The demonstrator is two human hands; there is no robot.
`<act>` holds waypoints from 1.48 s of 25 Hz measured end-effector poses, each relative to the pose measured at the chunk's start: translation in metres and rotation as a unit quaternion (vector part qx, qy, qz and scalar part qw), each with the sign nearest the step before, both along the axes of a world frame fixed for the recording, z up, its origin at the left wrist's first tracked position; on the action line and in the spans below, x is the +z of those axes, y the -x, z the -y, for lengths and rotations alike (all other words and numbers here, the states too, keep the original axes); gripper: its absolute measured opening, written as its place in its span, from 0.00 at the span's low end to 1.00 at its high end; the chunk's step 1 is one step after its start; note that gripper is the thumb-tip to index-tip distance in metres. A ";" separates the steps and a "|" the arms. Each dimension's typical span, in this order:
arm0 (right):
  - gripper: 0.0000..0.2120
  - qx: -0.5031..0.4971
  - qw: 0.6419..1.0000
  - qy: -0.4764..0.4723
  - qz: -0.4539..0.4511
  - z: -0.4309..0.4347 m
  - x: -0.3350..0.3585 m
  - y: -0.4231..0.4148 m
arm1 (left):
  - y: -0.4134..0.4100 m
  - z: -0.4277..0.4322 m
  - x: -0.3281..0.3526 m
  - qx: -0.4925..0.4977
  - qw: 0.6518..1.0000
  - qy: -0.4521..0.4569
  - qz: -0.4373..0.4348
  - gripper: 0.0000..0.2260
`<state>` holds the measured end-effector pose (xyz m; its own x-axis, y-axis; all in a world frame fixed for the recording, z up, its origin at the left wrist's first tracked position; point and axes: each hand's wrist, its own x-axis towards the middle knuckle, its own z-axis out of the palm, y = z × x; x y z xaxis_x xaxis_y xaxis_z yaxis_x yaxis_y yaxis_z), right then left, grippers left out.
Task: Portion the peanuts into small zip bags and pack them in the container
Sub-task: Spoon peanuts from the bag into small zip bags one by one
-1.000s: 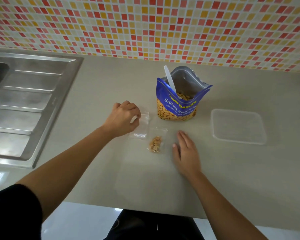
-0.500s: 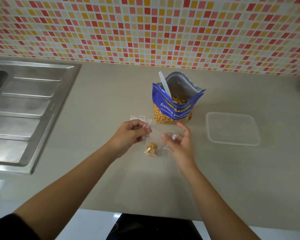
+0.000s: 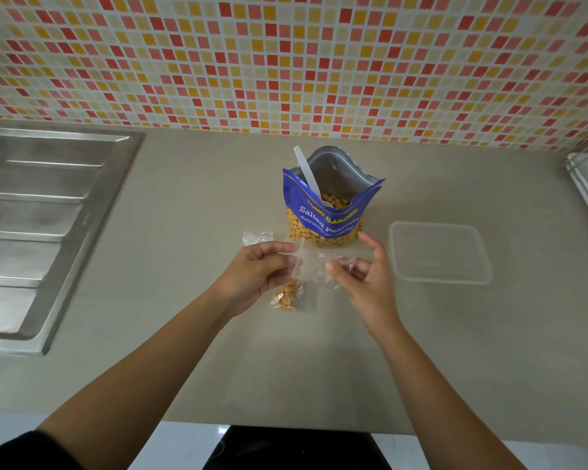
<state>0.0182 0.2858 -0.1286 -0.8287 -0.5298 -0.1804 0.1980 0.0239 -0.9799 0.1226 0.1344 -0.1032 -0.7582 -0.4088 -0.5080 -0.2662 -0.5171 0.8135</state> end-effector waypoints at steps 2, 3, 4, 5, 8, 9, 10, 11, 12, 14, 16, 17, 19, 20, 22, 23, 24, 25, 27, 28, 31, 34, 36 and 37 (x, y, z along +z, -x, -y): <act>0.28 0.009 1.000 0.000 0.001 -0.002 0.001 0.001 | 0.003 -0.002 -0.001 -0.010 0.999 0.036 0.010 0.10; 0.28 0.014 1.000 0.002 0.005 -0.003 0.002 0.001 | 0.005 -0.003 -0.001 -0.013 0.998 0.052 0.016 0.10; 0.27 0.022 1.000 0.005 0.009 -0.004 0.003 0.002 | 0.006 -0.004 -0.001 -0.015 0.998 0.065 0.019 0.10; 0.27 0.029 0.999 0.010 0.012 -0.005 0.004 0.002 | 0.007 -0.006 -0.001 -0.016 0.997 0.079 0.022 0.10; 0.24 0.018 0.998 0.040 0.034 -0.009 0.008 0.005 | 0.007 -0.007 -0.002 -0.018 0.986 0.161 0.049 0.10; 0.22 0.006 0.998 0.049 0.044 -0.010 0.009 0.007 | 0.007 -0.006 -0.002 -0.019 0.975 0.209 0.068 0.10; 0.21 -0.002 0.998 0.051 0.049 -0.011 0.010 0.007 | 0.007 -0.006 -0.002 -0.023 0.961 0.261 0.092 0.10; 0.21 -0.004 0.998 0.046 0.049 -0.012 0.010 0.007 | 0.008 -0.006 -0.002 -0.028 0.946 0.303 0.113 0.09; 0.21 -0.003 0.998 0.039 0.047 -0.013 0.011 0.006 | 0.008 -0.007 -0.002 -0.031 0.938 0.322 0.125 0.09; 0.20 -0.005 0.999 0.025 0.040 -0.013 0.009 0.005 | 0.010 -0.010 -0.002 -0.029 0.949 0.290 0.123 0.08; 0.20 -0.004 0.999 0.020 0.032 -0.013 0.009 0.005 | 0.011 -0.013 0.000 -0.032 0.970 0.222 0.097 0.07; 0.20 -0.004 0.999 0.017 0.028 -0.013 0.008 0.005 | 0.012 -0.015 0.001 -0.037 0.975 0.201 0.086 0.07; 0.19 -0.006 1.000 0.012 0.024 -0.014 0.008 0.006 | 0.013 -0.016 0.003 -0.042 0.979 0.187 0.067 0.08; 0.18 -0.008 1.000 0.009 0.024 -0.015 0.008 0.006 | 0.013 -0.016 0.002 -0.041 0.980 0.187 0.057 0.07; 0.17 -0.010 1.000 0.005 0.029 -0.016 0.008 0.008 | 0.014 -0.016 0.002 -0.046 0.980 0.188 0.041 0.05; 0.16 -0.009 1.000 0.005 0.027 -0.017 0.008 0.009 | 0.014 -0.016 0.003 -0.049 0.980 0.188 0.037 0.04; 0.16 -0.010 1.000 0.003 0.020 -0.018 0.008 0.011 | 0.014 -0.016 0.004 -0.053 0.979 0.192 0.037 0.03; 0.16 -0.016 1.000 -0.004 0.009 -0.020 0.008 0.013 | 0.014 -0.014 0.005 -0.058 0.976 0.205 0.042 0.03; 0.17 -0.032 0.999 -0.016 -0.008 -0.022 0.008 0.017 | 0.014 -0.011 0.005 -0.075 0.960 0.259 0.072 0.06; 0.17 -0.035 0.999 -0.018 -0.013 -0.023 0.008 0.018 | 0.013 -0.010 0.005 -0.086 0.950 0.285 0.089 0.08; 0.14 -0.039 0.997 -0.057 -0.043 -0.021 0.002 0.019 | 0.014 -0.008 0.006 -0.094 0.942 0.304 0.108 0.08; 0.16 -0.033 0.960 -0.180 -0.211 -0.024 -0.003 0.020 | 0.015 -0.007 0.012 -0.081 0.950 0.278 0.116 0.03; 0.20 -0.001 0.910 -0.207 -0.360 -0.028 0.001 0.018 | 0.015 -0.002 0.018 -0.075 0.948 0.281 0.127 0.04; 0.22 0.036 0.895 -0.203 -0.396 -0.028 0.005 0.017 | 0.016 0.000 0.021 -0.081 0.944 0.290 0.134 0.04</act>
<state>0.0014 0.3140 -0.1241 -0.7481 -0.6112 0.2584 -0.5709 0.3944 -0.7201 0.1066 0.1340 -0.0819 -0.7113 -0.5665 -0.4162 -0.5395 0.0603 0.8399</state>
